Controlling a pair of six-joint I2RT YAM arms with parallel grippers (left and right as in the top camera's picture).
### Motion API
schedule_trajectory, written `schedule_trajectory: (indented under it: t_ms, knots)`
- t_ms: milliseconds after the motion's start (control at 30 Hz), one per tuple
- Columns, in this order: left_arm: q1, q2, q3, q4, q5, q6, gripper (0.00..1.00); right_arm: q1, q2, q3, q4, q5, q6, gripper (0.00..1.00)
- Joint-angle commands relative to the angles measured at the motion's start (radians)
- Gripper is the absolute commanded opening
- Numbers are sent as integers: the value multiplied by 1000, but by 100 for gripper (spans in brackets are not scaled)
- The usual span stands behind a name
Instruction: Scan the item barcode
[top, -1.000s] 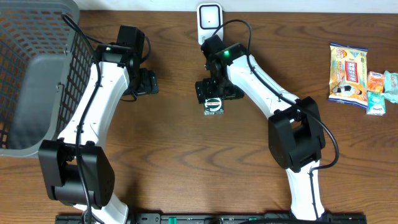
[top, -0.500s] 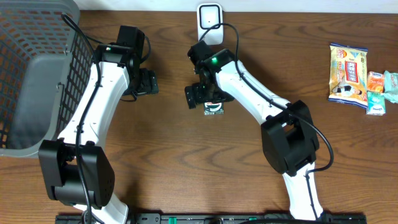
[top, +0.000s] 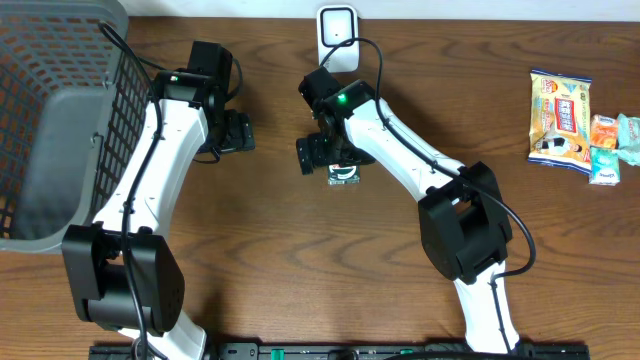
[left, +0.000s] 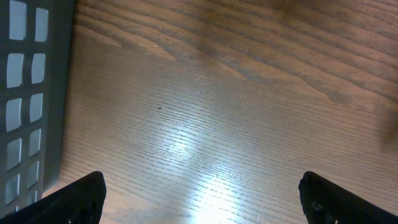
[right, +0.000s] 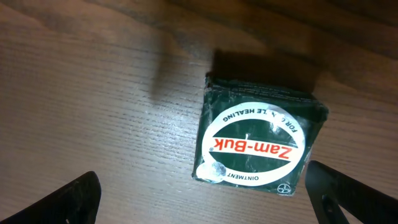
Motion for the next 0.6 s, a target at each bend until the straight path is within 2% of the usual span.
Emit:
schedule_trajectory:
  t_ms: [0,133,567]
  knots:
    - [1,-2,-2,-5,-13,9,98,4,-18,13,2,23,35,99]
    - [1,-2,-2,-5,-12,9,98,5,-18,13,2,45,100,99]
    - [1,-2,-2,-5,-12,9,98,46,-18,13,2,185,155,99]
